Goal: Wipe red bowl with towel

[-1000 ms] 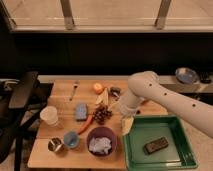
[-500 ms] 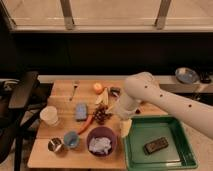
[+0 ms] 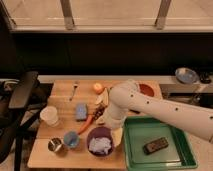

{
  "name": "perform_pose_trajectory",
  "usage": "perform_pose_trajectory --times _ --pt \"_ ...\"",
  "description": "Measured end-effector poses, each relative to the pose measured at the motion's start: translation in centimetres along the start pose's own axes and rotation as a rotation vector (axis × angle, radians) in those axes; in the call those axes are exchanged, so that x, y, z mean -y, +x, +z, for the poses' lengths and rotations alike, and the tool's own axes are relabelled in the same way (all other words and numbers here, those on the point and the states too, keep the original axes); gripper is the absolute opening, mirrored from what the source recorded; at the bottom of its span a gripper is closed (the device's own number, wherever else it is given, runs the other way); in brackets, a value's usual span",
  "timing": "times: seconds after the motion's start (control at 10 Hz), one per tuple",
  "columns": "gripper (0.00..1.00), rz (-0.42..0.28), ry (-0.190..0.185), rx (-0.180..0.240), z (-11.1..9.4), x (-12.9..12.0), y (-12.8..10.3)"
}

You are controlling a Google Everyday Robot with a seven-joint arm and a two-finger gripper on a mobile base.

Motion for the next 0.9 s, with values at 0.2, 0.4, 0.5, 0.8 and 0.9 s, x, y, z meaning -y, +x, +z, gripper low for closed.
perform_pose_trajectory --times 0.2,0.4,0.5,0.8,0.9 --pt "0.80 -0.002 -0.023 0.040 1.5 -0.1 -0.3" --pt "0.80 0.003 -0.060 0.067 3.1 -0.7 -0.5" --pt "0.80 0.004 -0.077 0.078 3.8 -1.0 -0.7" --pt "0.80 0.005 -0.113 0.096 5.3 -1.4 -1.3" --pt "0.80 -0.002 -0.127 0.091 5.7 -1.3 -1.6"
